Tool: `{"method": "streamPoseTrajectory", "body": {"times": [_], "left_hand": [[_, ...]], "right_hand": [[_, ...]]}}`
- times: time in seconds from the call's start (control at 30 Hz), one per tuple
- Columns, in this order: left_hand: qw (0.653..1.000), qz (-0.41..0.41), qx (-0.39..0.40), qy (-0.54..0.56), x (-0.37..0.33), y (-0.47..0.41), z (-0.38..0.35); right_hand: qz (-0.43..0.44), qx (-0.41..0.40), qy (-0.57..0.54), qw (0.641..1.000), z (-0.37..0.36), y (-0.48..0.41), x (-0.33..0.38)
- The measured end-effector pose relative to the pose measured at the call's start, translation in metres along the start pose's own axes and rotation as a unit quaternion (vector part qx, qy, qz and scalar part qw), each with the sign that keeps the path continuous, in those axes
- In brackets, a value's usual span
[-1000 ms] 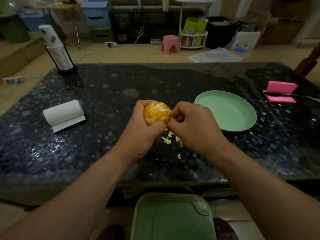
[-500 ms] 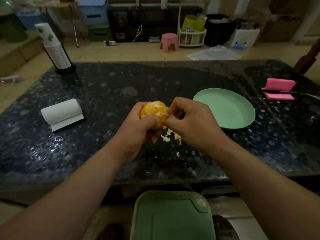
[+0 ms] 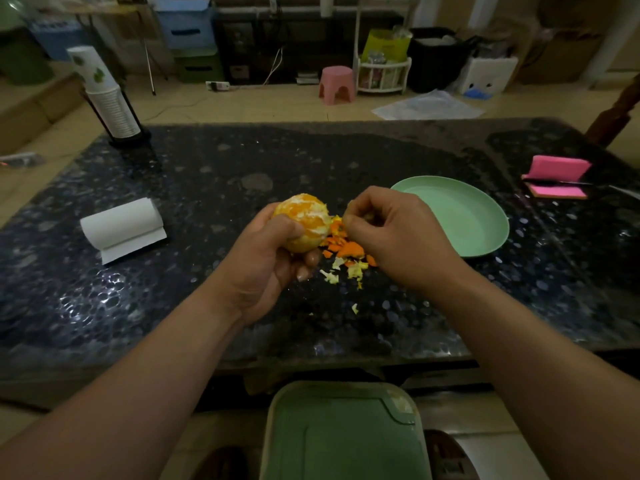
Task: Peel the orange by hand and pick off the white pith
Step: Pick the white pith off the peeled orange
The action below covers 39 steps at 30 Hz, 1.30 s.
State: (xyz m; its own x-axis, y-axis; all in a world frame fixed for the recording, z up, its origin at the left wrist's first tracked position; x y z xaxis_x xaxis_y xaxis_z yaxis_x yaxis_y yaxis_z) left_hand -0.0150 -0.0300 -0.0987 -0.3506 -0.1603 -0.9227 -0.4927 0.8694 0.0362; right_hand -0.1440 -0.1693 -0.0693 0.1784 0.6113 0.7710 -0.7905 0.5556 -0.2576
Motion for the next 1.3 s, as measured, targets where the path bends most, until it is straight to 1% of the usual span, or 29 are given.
{"method": "streamPoseTrajectory", "body": {"times": [0.1,0.17,0.33,0.5,0.6,0.67,0.83,0.93,1.07,1.17,1.3], "left_hand": [[1.000,0.001,-0.010,-0.016,0.000,0.000,0.001],[0.999,0.005,-0.017,-0.035,0.000,0.000,0.001],[0.996,0.002,-0.023,-0.081,0.000,0.002,0.000],[0.980,-0.035,-0.027,-0.194,-0.001,0.004,-0.003],[0.973,-0.048,-0.023,-0.227,-0.001,0.004,-0.003],[0.976,-0.047,-0.022,-0.212,-0.001,0.004,-0.004],[0.994,-0.013,-0.019,-0.104,0.000,0.003,-0.005],[0.999,0.002,-0.007,-0.049,0.001,0.001,-0.003],[1.000,0.009,0.022,-0.002,0.000,0.002,-0.004],[0.998,0.021,0.037,0.036,-0.002,0.004,-0.006],[0.993,0.051,0.056,0.087,-0.004,0.005,-0.005]], "right_hand": [[0.008,0.039,-0.005,0.999,-0.003,0.001,0.005],[0.012,0.044,0.004,0.999,-0.005,0.003,0.008],[0.011,0.022,0.043,0.999,-0.007,0.005,0.012],[0.015,0.001,0.102,0.995,-0.010,0.006,0.014],[0.011,-0.013,0.103,0.995,-0.012,0.007,0.015],[0.001,-0.007,0.073,0.997,-0.012,0.008,0.014],[-0.017,0.017,-0.030,0.999,-0.008,0.007,0.014],[-0.021,0.025,-0.077,0.996,-0.008,0.005,0.012],[-0.027,0.040,-0.137,0.989,-0.008,0.004,0.011],[-0.030,0.041,-0.163,0.985,-0.007,0.003,0.012],[-0.042,0.032,-0.165,0.985,-0.006,0.002,0.007]]}}
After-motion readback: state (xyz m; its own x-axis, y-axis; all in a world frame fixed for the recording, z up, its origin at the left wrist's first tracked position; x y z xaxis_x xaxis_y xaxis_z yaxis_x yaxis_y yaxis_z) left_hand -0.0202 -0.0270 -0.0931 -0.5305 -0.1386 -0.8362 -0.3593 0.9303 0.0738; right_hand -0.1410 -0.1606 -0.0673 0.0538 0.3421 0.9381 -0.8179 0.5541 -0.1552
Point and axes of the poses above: each hand's wrist, its own y-axis away from the middle knuckle, its own z-axis out of the back of the hand, x = y × z, the point moved 3 cm from there along -y, towards the middle knuckle, and after that the axes turned 4 degrees about x, right-handed, at the moved point
